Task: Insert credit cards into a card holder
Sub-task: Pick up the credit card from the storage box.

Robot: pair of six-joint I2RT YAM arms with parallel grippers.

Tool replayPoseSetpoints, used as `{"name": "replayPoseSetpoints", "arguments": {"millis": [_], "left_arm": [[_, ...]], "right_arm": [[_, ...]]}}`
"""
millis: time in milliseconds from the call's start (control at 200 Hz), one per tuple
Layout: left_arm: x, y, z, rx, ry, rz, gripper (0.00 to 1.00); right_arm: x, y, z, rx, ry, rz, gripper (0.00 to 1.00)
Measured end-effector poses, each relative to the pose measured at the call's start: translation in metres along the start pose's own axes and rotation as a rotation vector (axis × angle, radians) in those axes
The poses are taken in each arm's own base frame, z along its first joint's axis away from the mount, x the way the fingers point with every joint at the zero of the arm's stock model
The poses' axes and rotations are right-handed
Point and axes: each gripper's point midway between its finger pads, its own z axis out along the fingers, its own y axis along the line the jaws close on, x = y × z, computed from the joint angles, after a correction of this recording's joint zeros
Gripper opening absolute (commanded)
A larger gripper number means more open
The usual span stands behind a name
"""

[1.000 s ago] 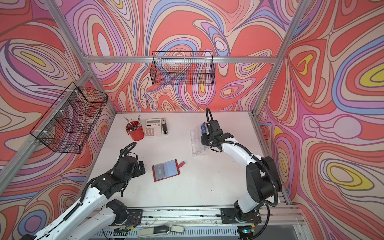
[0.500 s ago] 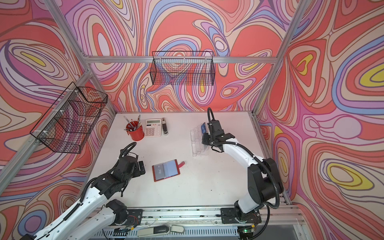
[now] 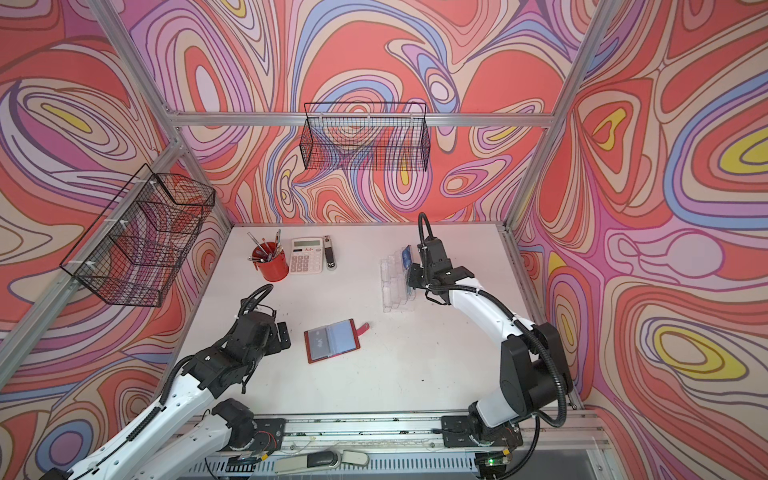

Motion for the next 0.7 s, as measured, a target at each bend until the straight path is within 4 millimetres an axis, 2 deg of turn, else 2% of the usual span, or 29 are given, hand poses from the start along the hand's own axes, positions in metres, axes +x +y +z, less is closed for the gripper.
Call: {"name": "replayPoseSetpoints", "arguments": {"millis": [190, 315, 461, 581, 636, 696], "left_arm": [[0.000, 0.000, 0.000, 0.001, 0.000, 0.000, 0.97], [0.001, -0.003, -0.002, 0.023, 0.006, -0.007, 0.98], [-0.004, -0.018, -0.016, 0.150, -0.011, -0.099, 0.96], [-0.009, -0.046, -0.030, 0.387, -0.063, -0.236, 0.88], [-0.003, -0.058, -0.031, 0.496, -0.068, -0.292, 0.82], [0.006, -0.070, -0.029, 0.601, -0.063, -0.350, 0.79]], "right_arm": [[-0.002, -0.004, -0.005, 0.024, -0.015, 0.000, 0.00], [-0.009, -0.007, -0.020, 0.039, -0.050, 0.002, 0.00], [-0.024, -0.008, -0.063, 0.034, -0.151, 0.024, 0.00], [-0.034, -0.001, -0.112, -0.054, -0.279, 0.073, 0.00], [-0.031, 0.005, -0.129, -0.138, -0.337, 0.114, 0.00], [-0.021, 0.010, -0.135, -0.231, -0.374, 0.163, 0.00]]}}
